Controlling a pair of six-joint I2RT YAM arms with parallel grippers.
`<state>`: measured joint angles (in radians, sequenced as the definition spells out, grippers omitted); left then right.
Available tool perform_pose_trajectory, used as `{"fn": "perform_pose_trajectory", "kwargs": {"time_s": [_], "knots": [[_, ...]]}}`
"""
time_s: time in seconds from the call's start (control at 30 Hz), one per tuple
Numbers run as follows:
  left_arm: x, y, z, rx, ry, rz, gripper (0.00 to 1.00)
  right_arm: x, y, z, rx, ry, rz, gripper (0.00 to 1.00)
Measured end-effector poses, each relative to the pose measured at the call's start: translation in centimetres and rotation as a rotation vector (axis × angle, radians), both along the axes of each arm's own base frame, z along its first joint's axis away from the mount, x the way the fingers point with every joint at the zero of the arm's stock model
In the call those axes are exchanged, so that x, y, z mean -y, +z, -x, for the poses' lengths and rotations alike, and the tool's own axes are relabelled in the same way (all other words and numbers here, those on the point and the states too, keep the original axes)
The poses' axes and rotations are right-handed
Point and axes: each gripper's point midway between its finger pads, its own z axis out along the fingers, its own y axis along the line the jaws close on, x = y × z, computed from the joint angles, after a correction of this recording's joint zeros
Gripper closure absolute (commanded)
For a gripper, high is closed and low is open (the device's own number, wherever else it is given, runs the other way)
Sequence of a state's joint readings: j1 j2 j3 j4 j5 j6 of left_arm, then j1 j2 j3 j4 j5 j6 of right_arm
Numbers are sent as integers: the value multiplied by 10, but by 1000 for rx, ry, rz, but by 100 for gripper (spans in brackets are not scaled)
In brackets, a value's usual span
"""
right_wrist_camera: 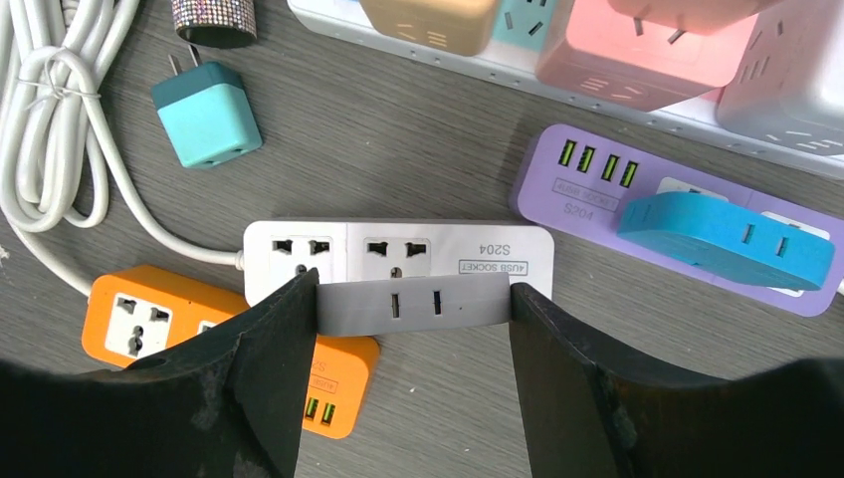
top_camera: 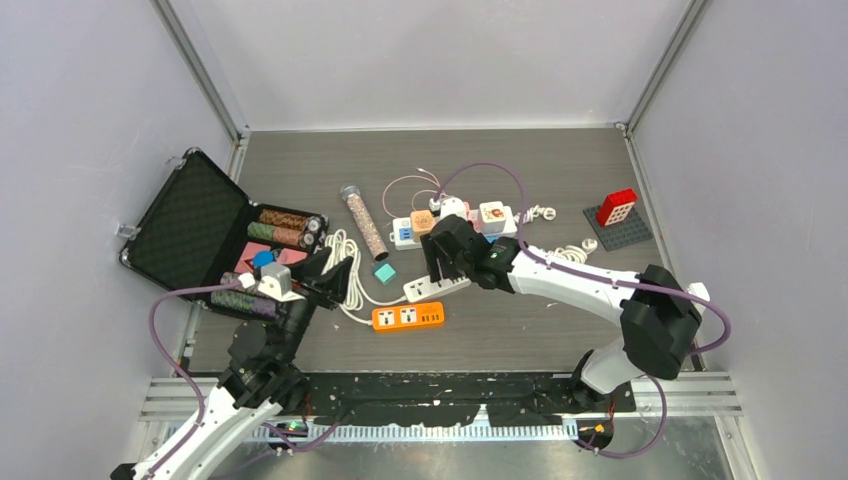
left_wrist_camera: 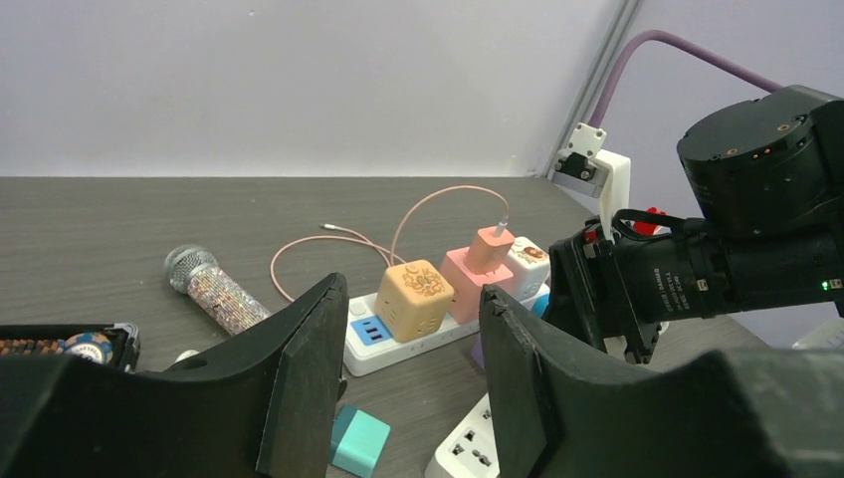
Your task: Insert the plug
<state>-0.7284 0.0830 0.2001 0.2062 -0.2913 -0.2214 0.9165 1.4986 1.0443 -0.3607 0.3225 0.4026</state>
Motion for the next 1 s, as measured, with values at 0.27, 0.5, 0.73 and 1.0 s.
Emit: {"fn": "perform_pose_trajectory", "kwargs": {"time_s": [0.27, 0.5, 0.73, 1.0], "knots": [[-2, -4, -3, -20, 21, 3, 28, -5, -5, 1, 16, 3, -11, 92], [-4, -4, -4, -22, 28, 9, 11, -9, -18, -3, 14, -2, 10, 92], [-4, -3, -2, -25, 22, 26, 9, -13, -18, -8, 18, 0, 13, 92], [-5, -9, -1, -96, 19, 31, 9, -13, -15, -11, 34, 4, 38, 93]]}}
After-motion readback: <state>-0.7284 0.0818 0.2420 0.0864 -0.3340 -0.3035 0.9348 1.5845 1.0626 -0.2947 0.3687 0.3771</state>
